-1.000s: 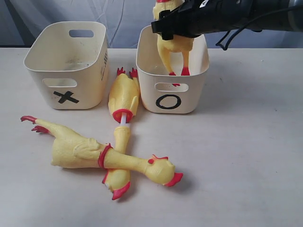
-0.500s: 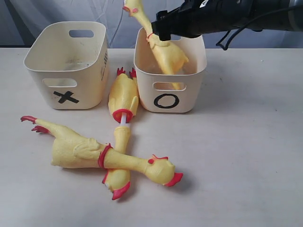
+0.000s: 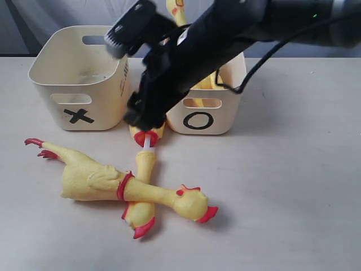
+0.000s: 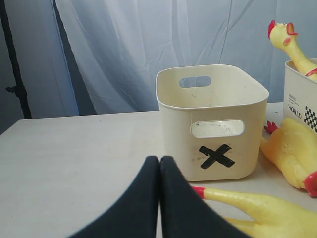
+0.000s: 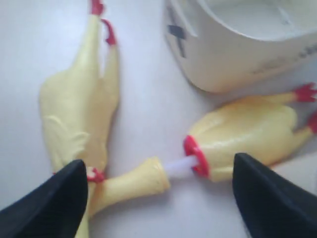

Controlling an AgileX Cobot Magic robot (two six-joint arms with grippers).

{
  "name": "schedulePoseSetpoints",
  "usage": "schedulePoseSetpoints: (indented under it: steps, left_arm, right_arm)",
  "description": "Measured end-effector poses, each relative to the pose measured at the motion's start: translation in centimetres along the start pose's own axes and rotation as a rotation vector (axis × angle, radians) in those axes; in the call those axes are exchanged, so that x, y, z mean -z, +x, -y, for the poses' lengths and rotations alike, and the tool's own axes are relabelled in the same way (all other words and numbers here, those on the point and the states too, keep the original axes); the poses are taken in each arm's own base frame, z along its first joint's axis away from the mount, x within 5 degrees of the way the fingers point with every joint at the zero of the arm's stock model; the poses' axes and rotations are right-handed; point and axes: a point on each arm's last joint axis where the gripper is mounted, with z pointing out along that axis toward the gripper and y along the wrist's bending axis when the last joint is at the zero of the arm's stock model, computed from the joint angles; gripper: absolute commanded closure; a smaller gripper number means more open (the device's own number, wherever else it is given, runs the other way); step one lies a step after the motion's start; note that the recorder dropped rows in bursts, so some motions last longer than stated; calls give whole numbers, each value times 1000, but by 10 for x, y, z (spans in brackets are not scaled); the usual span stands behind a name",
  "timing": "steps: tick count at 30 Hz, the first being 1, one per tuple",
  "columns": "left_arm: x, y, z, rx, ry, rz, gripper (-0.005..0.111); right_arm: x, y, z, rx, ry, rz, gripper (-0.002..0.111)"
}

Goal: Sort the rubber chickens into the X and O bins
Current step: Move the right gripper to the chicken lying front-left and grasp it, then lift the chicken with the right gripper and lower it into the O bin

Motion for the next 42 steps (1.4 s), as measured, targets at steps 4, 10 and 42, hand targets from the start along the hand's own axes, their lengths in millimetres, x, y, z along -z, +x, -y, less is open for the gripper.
schedulePoseSetpoints:
  steps: [4,10,42]
  left_arm:
    - [0,0,0,0,0,0,107]
    - [0,0,0,0,0,0,107]
    - [0,0,0,0,0,0,107]
  right_arm:
    - [-35,-8,-32,119,-34,-14,24]
    - [-86,3,-56,175,-71,-72,24]
    - [-122,-40,-108,323,-178,-36,109]
